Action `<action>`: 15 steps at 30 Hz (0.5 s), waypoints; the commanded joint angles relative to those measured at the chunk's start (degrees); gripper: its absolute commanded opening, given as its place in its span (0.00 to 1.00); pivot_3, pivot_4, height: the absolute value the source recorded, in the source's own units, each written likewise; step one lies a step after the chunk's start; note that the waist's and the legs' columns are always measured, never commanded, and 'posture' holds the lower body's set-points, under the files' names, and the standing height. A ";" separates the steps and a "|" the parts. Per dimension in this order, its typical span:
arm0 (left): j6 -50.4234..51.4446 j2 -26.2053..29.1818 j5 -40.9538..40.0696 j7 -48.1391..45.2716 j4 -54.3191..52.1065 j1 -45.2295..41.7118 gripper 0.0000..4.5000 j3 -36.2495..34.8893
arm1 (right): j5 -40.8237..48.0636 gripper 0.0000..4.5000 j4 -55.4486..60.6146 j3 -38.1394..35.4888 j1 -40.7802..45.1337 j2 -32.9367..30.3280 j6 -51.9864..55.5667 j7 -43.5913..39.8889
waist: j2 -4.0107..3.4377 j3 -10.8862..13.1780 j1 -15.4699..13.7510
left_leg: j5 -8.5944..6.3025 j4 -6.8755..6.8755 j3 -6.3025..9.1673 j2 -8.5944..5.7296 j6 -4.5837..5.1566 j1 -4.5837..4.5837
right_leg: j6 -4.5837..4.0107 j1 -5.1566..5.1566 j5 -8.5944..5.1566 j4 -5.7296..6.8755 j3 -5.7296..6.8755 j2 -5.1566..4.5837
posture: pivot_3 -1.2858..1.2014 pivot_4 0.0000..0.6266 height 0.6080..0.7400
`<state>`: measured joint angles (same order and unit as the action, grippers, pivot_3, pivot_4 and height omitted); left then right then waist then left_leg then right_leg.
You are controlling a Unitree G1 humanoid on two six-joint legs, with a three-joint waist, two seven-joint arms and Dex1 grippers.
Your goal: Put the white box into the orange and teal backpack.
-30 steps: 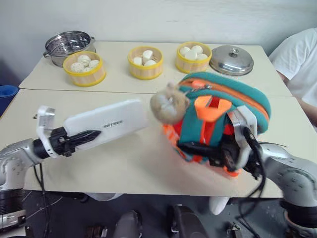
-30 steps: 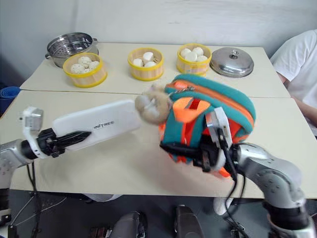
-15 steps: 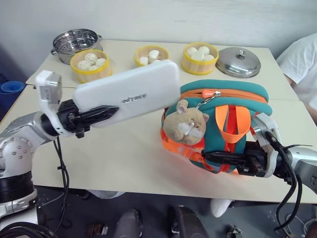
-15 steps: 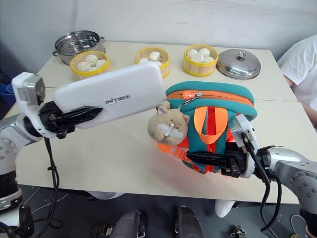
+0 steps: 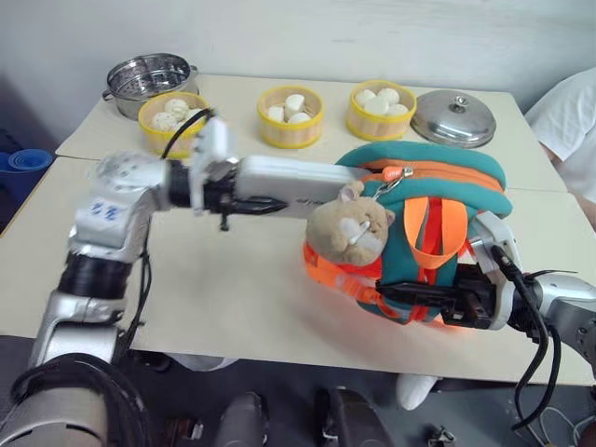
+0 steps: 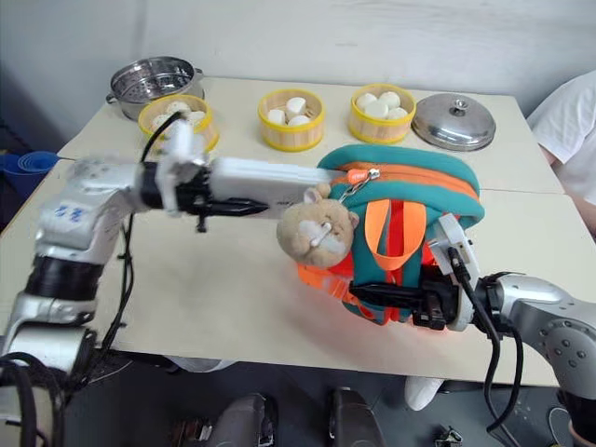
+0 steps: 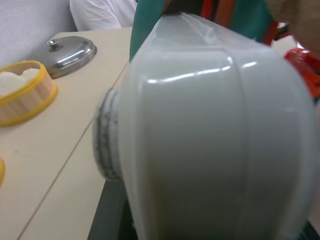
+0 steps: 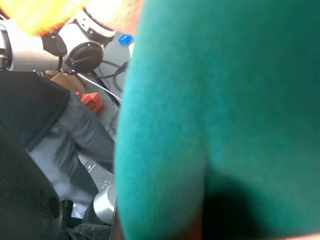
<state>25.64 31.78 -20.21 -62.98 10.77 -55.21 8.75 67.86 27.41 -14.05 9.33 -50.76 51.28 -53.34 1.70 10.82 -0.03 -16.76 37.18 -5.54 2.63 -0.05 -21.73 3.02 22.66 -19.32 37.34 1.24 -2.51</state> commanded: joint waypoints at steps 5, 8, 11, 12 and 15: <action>-3.89 -14.55 4.23 1.05 9.34 -9.45 0.30 5.98 | 0.56 0.00 1.55 -0.27 -0.20 0.65 -0.24 0.32 | 0.00 0.00 0.08 | 0.15 0.26 -0.03 -0.01 -0.22 -0.62 | 0.09 0.60 0.02 0.07 -0.02 0.01 | 0.52 0.24 1.00; -8.51 -20.22 5.44 0.99 15.48 -10.40 0.30 6.21 | 0.61 0.00 2.24 0.02 -0.39 0.91 -0.25 0.82 | 0.00 0.00 0.06 | 0.22 0.25 -0.13 -0.02 -0.30 -0.68 | 0.09 0.76 0.02 0.12 -0.08 0.06 | 0.52 0.24 1.00; -4.63 -22.89 4.32 2.02 20.00 -11.22 0.44 3.95 | 0.65 0.00 2.80 -0.07 -0.75 1.58 -0.50 1.65 | 0.01 0.01 0.21 | 0.26 0.23 -0.14 0.00 -0.30 -0.67 | 0.09 0.80 0.02 0.16 -0.13 0.11 | 0.52 0.24 1.00; -3.87 -22.68 4.38 1.77 20.98 -11.19 0.47 3.52 | 0.53 0.00 3.15 -0.14 -1.03 1.80 -0.68 2.04 | 0.01 0.01 0.17 | 0.28 0.22 -0.14 0.00 -0.27 -0.64 | 0.09 0.80 0.02 0.19 -0.14 0.11 | 0.52 0.24 1.00; -2.23 -19.98 3.41 -1.61 18.79 -9.41 0.66 2.16 | 0.44 0.00 4.12 -0.81 -2.05 2.58 -1.05 3.55 | 0.01 0.01 0.32 | 0.27 0.22 -0.12 -0.02 -0.13 -0.59 | 0.09 0.79 0.02 0.31 -0.16 0.11 | 0.52 0.24 1.00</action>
<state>22.20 10.64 -15.34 -62.83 31.91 -64.78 12.37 67.74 29.62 -13.91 7.72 -48.53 51.11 -50.42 1.71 10.83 0.28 -16.48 37.38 -5.65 2.62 -0.19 -22.32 3.10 23.46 -19.30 37.66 1.08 -2.39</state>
